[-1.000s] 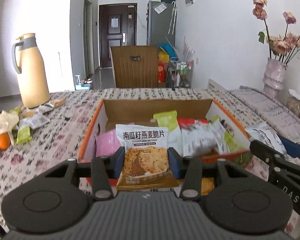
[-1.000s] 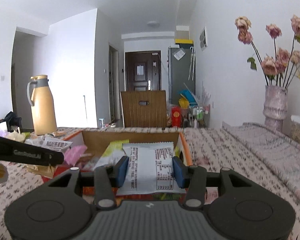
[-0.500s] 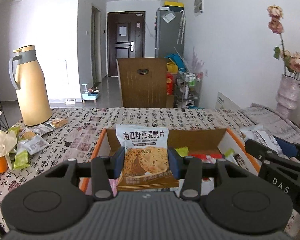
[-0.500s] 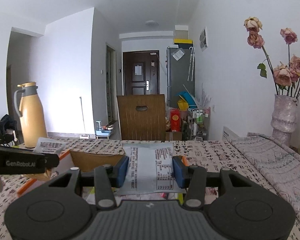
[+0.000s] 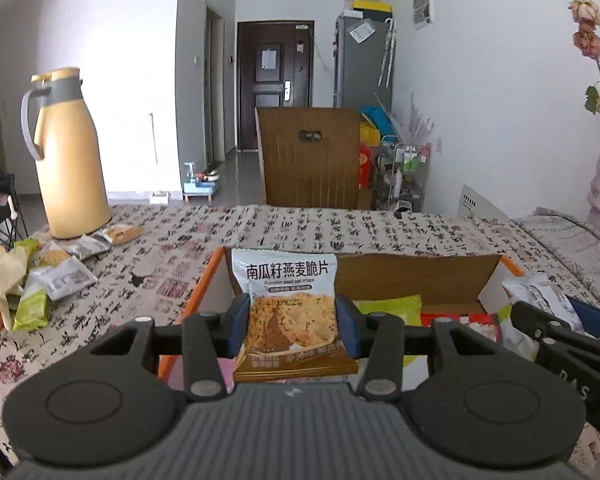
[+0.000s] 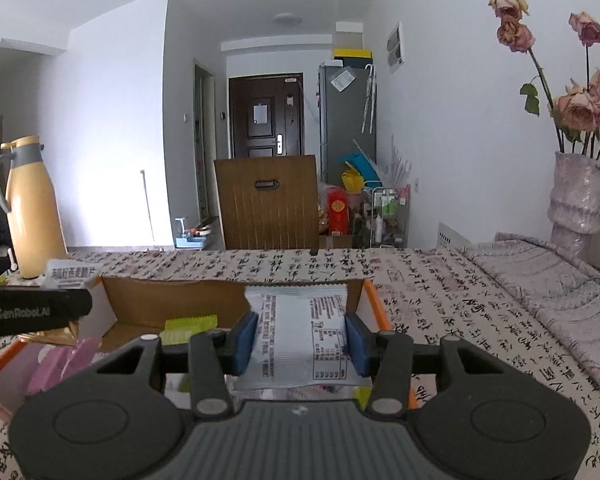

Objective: Organize snacks
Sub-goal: 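Carry both packets over the box with both grippers, then open both grippers to drop the two packets into the box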

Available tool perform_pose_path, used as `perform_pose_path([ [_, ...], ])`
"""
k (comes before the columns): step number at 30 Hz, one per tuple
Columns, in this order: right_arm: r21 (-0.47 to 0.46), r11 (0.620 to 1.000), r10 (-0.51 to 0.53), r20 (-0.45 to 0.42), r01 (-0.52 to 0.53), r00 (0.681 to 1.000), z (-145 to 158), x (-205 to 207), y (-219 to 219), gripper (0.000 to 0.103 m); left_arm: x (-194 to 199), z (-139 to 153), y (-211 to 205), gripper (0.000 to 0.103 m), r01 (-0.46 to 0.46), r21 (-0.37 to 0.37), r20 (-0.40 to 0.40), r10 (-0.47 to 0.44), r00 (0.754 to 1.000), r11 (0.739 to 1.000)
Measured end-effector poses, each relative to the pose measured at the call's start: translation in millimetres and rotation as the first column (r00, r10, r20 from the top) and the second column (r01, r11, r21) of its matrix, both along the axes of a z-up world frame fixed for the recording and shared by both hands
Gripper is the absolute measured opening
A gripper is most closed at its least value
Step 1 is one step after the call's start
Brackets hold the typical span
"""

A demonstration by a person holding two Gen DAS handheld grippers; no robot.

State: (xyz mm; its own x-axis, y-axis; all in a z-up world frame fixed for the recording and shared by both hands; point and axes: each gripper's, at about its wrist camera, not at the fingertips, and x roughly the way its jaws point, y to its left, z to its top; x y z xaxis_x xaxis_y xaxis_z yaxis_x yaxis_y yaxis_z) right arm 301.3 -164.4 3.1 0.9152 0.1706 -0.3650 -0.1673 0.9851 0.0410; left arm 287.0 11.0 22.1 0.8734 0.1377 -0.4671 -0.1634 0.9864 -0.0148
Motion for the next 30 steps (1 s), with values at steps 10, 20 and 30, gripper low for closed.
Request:
perform_pose_path([
  [10, 0.043, 0.999, 0.005, -0.03, -0.004, 1.0, -4.8, 1.1, -10.8, 0.054, -7.0, -0.7, 9.4, 0.092, -0.042, -0.03, 0.032, 0.043, 0.999, 0.999],
  [20, 0.072, 0.997, -0.019, -0.013, 0.02, 1.0, -4.4, -5.5, -15.6, 0.103, -11.6, 4.2, 13.4, 0.103, -0.059, -0.044, 0.063, 0.062, 0.996, 0.997],
  [30, 0.05, 0.998, -0.023, -0.012, 0.024, 1.0, -0.3, -5.5, -12.6, 0.103, -12.9, 8.9, 13.8, 0.103, -0.063, -0.061, 0.059, 0.067, 0.996, 0.996],
])
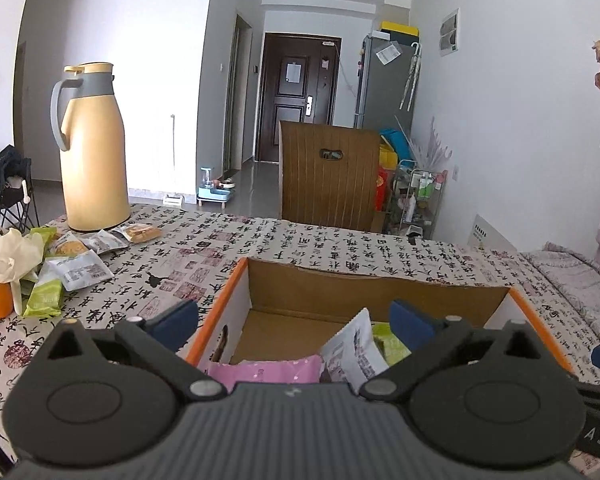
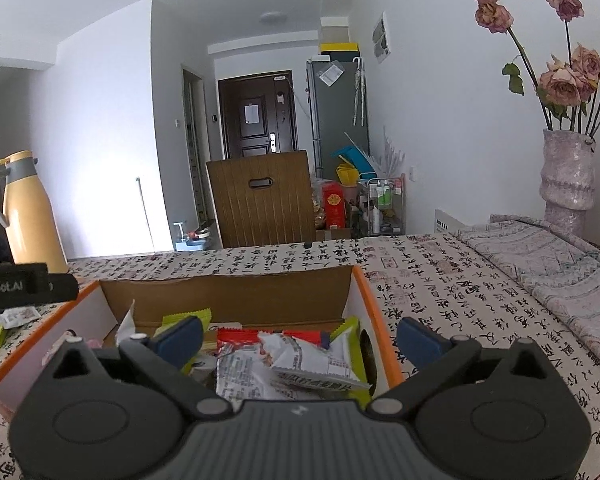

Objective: Organize snacks
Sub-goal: 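Open both grippers to drop the two packets into the box, then withdraw both grippers from the box toward the remaining packets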

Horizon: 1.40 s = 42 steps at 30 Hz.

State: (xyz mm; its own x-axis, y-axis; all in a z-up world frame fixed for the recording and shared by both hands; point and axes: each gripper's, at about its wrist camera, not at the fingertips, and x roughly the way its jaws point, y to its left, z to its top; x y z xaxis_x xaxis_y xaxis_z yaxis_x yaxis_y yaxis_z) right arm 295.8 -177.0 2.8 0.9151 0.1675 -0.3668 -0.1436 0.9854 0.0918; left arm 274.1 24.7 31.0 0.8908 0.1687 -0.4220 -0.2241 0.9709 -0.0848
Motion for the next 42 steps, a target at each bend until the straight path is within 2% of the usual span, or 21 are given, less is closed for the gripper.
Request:
perform_pose_path([
  [10, -0.071, 0.997, 0.032, 0.048, -0.029, 0.998, 26.4, -33.3, 8.8, 0.103, -22.8, 18.8, 3.2, 0.103, 0.017, -0.01, -0.001, -0.017, 1.0, 1.0],
  [19, -0.08, 0.995, 0.056, 0.046, -0.052, 0.997, 28.9, -80.6, 4.3, 0.103, -61.0, 16.7, 12.7, 0.103, 0.04, 0.002, -0.024, -0.04, 0.999, 0.999],
  [29, -0.063, 0.995, 0.078, -0.003, -0.078, 0.997, 11.4, -132.7, -3.6, 0.103, -111.7, -3.5, 29.7, 0.103, 0.074, 0.021, -0.078, -0.073, 0.994, 0.997],
  [36, -0.032, 0.994, 0.102, -0.06, -0.104, 0.993, -6.2, -152.2, -3.6, 0.103, -134.6, -25.0, 42.4, 0.103, 0.076, -0.017, -0.12, -0.077, 0.99, 0.997],
  [42, -0.034, 0.993, 0.107, -0.111, -0.111, 0.988, -21.3, -156.5, -0.6, 0.103, -140.4, -51.0, 43.1, 0.103, 0.098, 0.003, -0.164, -0.097, 0.982, 0.995],
])
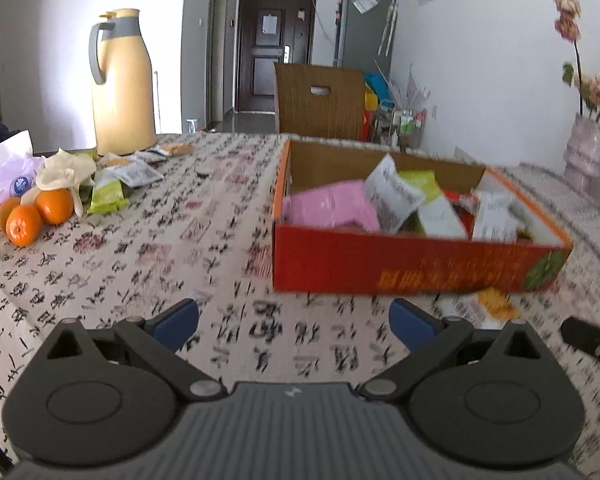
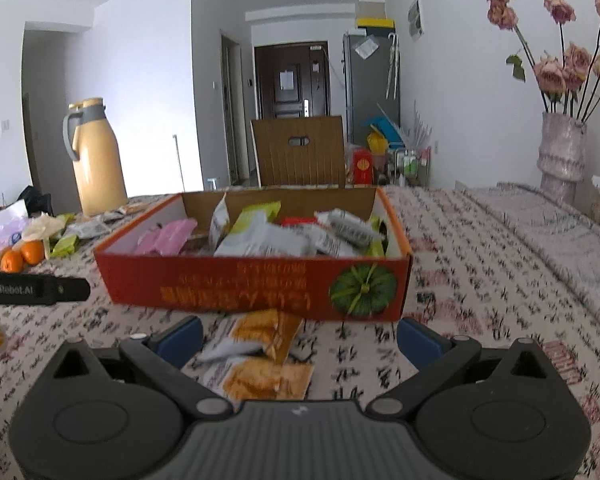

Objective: Organize snacks
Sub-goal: 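Withdraw both grippers from the box toward the remaining packets, then lower the right gripper onto the oat cracker packet and close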

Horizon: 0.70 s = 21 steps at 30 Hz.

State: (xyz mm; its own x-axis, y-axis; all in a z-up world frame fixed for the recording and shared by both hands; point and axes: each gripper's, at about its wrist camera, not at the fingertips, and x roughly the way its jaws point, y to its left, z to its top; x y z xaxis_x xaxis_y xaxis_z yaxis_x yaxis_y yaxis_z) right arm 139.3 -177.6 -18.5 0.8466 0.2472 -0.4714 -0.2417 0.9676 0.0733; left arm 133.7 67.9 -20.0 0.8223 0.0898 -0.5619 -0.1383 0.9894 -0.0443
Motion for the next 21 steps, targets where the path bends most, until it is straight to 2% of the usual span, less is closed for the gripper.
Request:
perform_pose_path([
  [6, -0.009, 1.0, -0.003, -0.049, 0.003, 0.999, -12.0, 3.0, 4.0, 0.103, 1.1, -14.6, 3.6, 0.103, 0.014, -0.013, 0.001, -0.014, 1.0, 1.0],
  [21, -0.077, 0.997, -0.002, -0.102, -0.006, 0.995, -17.1, 20.2, 27.3, 0.103, -4.6, -13.7, 6.2, 0.103, 0.026, -0.043, 0.03, -0.025, 0.999, 0.999],
])
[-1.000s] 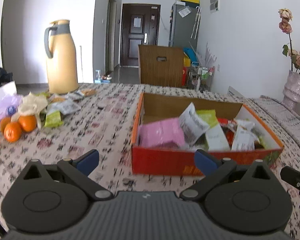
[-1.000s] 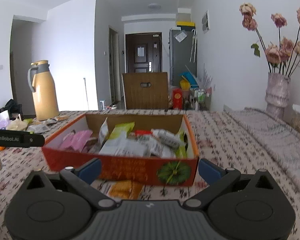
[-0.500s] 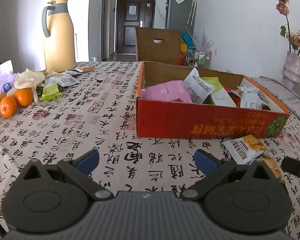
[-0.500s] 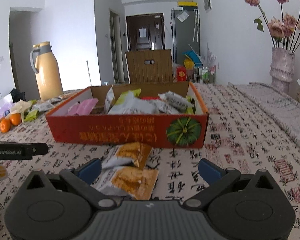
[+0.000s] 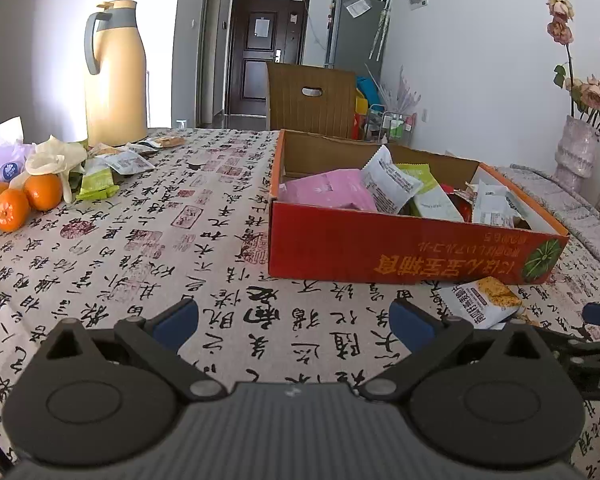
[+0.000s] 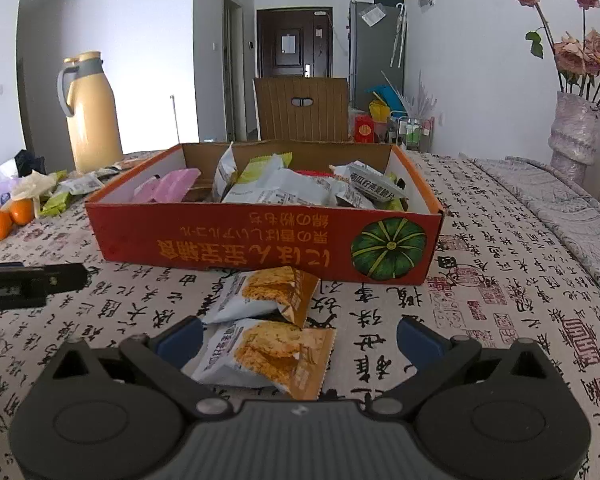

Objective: Organize snacks
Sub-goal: 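Lower the right gripper onto the oat cracker packet and close, then grasp the second oat cracker packet with the left gripper while the right holds its packet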

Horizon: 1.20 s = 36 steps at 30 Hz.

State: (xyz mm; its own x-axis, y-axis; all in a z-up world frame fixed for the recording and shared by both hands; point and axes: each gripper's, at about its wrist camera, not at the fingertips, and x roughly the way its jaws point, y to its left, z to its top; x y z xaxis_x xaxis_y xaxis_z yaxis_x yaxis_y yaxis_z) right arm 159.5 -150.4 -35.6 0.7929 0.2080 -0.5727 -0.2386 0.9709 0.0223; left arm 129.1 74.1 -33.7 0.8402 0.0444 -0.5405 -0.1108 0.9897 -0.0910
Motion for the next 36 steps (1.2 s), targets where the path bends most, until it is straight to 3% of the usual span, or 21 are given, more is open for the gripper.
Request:
perform_pose_path([
  [10, -0.067, 0.998, 0.002, -0.096, -0.009, 0.995, -19.5, 21.3, 18.6, 0.103, -0.2, -0.9, 1.3, 0.103, 0.002, -0.01, -0.006, -0.002, 1.0, 1.0],
  [22, -0.029, 0.999, 0.013, -0.11, -0.016, 0.994, -24.9, 21.8, 15.0, 0.103, -0.5, -1.7, 1.9, 0.103, -0.001, -0.014, -0.012, 0.0, 1.0, 1.0],
  [27, -0.011, 0.999, 0.033, -0.091, -0.034, 0.995, -19.9, 14.3, 12.8, 0.072, 0.5, -2.0, 2.5, 0.103, -0.004, -0.016, -0.017, 0.004, 1.0, 1.0],
  [33, -0.007, 0.999, 0.049, -0.067, -0.049, 0.997, -18.1, 3.3, 11.1, 0.051, 0.9, -2.3, 2.6, 0.103, -0.011, -0.014, -0.021, 0.01, 1.0, 1.0],
  [36, -0.005, 0.998, 0.058, -0.057, -0.059, 0.997, -17.0, -1.1, 11.5, 0.046, 1.1, -2.8, 3.0, 0.103, -0.017, -0.013, -0.023, 0.016, 1.0, 1.0],
])
